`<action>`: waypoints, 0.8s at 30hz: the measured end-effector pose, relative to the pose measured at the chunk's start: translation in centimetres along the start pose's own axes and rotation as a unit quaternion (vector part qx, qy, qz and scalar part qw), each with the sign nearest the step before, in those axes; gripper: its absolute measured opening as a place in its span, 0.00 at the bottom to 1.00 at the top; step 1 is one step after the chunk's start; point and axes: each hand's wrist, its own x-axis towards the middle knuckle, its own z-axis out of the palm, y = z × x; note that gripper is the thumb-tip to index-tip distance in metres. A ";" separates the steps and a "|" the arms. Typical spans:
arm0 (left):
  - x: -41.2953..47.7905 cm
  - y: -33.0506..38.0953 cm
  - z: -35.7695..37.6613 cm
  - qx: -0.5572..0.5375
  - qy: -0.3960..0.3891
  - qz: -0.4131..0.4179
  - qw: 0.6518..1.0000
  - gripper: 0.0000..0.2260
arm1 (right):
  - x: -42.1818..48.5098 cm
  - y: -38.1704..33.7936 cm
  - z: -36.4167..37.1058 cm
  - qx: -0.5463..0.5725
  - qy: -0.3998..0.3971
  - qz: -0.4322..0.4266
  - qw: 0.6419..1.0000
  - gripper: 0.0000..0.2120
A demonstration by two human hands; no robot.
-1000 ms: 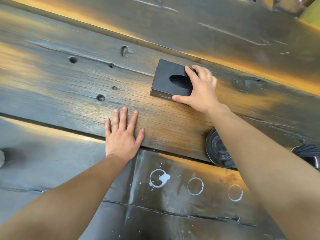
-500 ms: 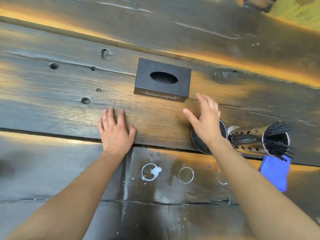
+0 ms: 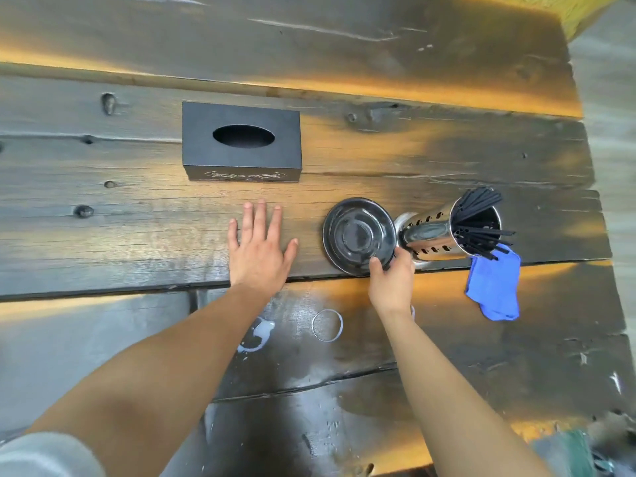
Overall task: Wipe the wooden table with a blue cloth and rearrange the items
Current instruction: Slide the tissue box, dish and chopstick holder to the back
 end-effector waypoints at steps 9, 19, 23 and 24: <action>0.0 0.4 0.5 0.021 0.018 -0.009 1.000 0.33 | 1.2 1.3 0.5 0.210 0.029 0.104 0.972 0.21; 0.0 0.5 0.5 0.027 0.023 -0.012 0.999 0.33 | 3.2 -1.3 1.7 0.313 0.036 0.082 0.946 0.22; 0.1 0.5 0.8 0.033 0.031 -0.011 0.999 0.33 | 5.2 -4.8 2.8 0.344 0.041 0.065 0.936 0.20; 0.1 0.5 0.8 0.036 0.035 -0.010 0.999 0.33 | 5.8 -5.8 3.1 0.350 0.044 0.064 0.933 0.19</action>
